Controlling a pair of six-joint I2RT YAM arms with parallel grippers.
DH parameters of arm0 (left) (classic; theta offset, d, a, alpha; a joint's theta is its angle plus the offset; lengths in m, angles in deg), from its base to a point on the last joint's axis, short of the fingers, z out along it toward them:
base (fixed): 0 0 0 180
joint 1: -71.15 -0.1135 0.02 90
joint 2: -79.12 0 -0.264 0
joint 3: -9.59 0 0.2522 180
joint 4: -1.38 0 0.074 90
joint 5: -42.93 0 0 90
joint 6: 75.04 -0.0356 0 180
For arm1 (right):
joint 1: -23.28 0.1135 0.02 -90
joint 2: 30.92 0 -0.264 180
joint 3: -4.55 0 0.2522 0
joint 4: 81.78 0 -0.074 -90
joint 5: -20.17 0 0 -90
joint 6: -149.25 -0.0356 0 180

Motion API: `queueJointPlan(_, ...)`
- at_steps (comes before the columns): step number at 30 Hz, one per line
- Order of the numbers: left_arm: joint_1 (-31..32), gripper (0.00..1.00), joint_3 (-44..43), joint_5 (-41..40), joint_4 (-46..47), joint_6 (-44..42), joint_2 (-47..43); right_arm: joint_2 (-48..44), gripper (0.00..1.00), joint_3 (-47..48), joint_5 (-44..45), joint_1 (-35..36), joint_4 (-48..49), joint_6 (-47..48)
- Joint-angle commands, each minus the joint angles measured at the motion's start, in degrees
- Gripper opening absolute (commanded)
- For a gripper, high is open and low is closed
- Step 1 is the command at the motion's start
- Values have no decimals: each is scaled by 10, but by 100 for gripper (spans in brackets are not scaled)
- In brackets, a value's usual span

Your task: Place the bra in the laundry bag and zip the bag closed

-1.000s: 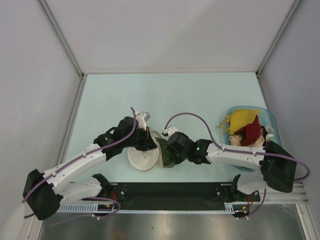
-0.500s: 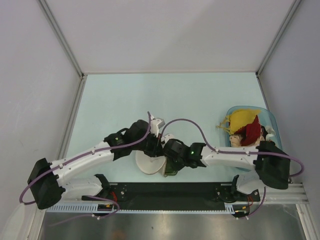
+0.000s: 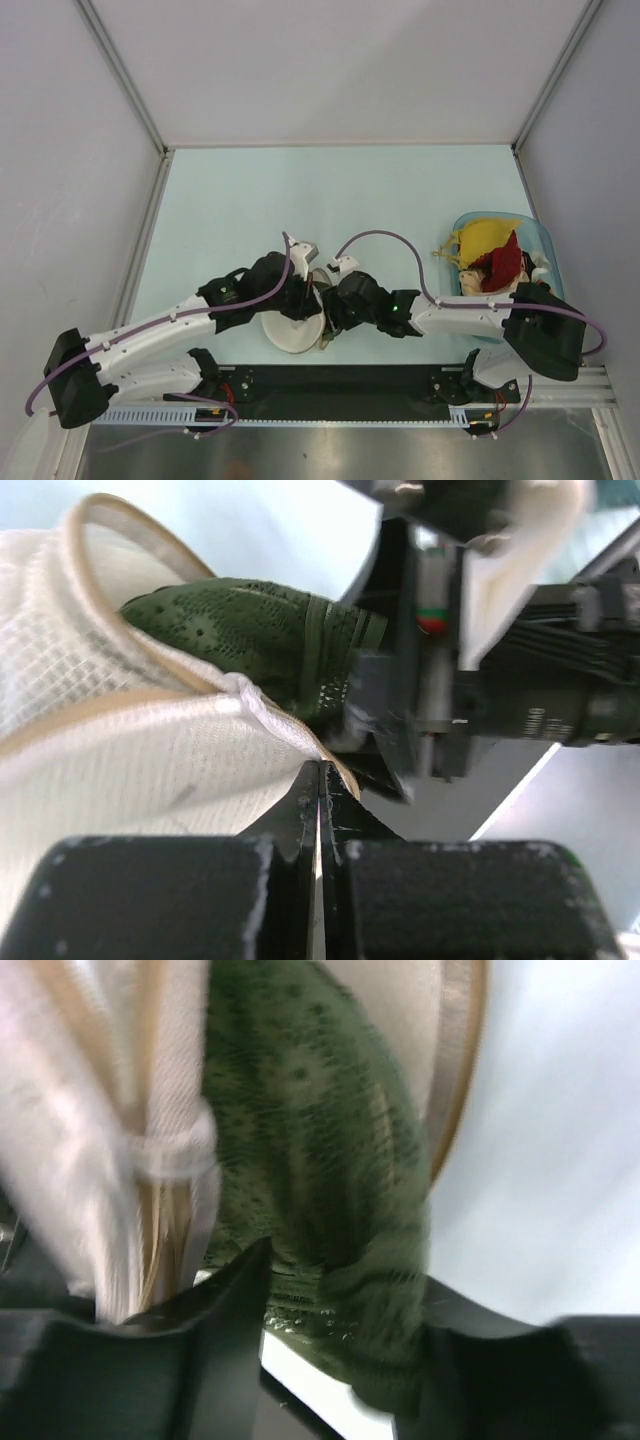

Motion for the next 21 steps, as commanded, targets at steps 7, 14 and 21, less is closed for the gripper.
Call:
queueJointPlan(7, -12, 0, 9, -38, 6, -8, -39, -167, 85, -53, -53, -24, -48, -30)
queueJointPlan(14, -21, 0, 10, -18, 11, -25, -33, -271, 100, -53, -32, -96, -125, 4)
queueJointPlan(21, -22, 0, 15, -13, 15, -18, -35, -193, 52, -42, -50, -198, -20, 45)
